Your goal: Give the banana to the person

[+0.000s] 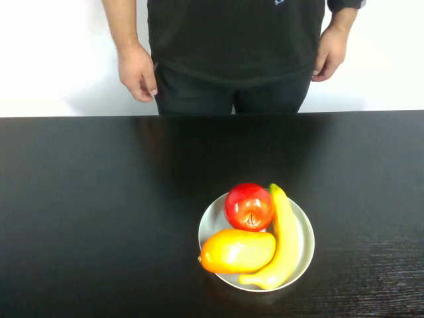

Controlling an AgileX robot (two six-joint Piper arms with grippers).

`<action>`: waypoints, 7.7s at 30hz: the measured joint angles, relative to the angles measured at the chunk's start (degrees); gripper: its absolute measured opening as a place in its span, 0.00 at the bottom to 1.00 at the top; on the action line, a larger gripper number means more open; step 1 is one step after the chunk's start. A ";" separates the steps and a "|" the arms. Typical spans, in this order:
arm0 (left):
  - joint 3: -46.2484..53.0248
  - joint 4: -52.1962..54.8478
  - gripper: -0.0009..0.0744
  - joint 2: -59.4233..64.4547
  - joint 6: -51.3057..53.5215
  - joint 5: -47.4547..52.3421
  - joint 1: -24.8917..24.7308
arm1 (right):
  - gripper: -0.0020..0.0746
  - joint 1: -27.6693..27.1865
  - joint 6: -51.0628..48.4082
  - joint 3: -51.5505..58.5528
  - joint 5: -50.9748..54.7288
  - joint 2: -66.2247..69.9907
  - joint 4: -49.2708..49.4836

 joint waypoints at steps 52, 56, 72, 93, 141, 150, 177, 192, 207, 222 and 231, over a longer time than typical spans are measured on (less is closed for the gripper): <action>0.00 0.00 0.01 0.00 0.00 0.00 0.00 | 0.02 0.00 7.95 -1.68 -18.64 0.41 38.07; 0.00 0.00 0.01 0.00 0.00 0.00 0.00 | 0.02 0.00 8.79 -10.51 -0.55 7.64 37.90; 0.00 0.00 0.01 0.00 0.00 0.00 0.00 | 0.02 4.14 1.44 -47.67 36.79 61.95 26.11; 0.00 0.00 0.01 0.00 0.00 0.00 0.00 | 0.54 30.38 20.68 -74.06 30.94 102.12 11.39; 0.00 0.00 0.01 0.00 0.00 0.00 0.00 | 0.02 30.78 20.88 -75.51 25.13 112.05 10.01; 0.00 0.00 0.01 0.00 0.00 0.00 0.00 | 0.02 30.78 22.35 -75.51 31.52 99.33 5.79; 0.00 0.00 0.01 0.00 0.00 0.00 0.00 | 0.02 35.80 -50.71 -117.55 55.63 102.61 -7.01; 0.00 0.00 0.01 0.00 0.00 0.00 0.00 | 0.02 38.26 -54.01 -126.47 48.08 115.66 -1.58; 0.00 0.00 0.01 0.00 0.00 0.00 0.00 | 0.51 38.16 -47.35 -126.47 41.35 117.60 -7.10; 0.00 0.00 0.01 0.00 0.00 0.00 0.00 | 0.59 39.50 -35.79 -126.87 50.56 112.08 -8.70; 0.00 0.00 0.01 0.00 0.00 0.00 0.00 | 0.15 39.14 -18.36 -126.66 55.99 103.31 -9.01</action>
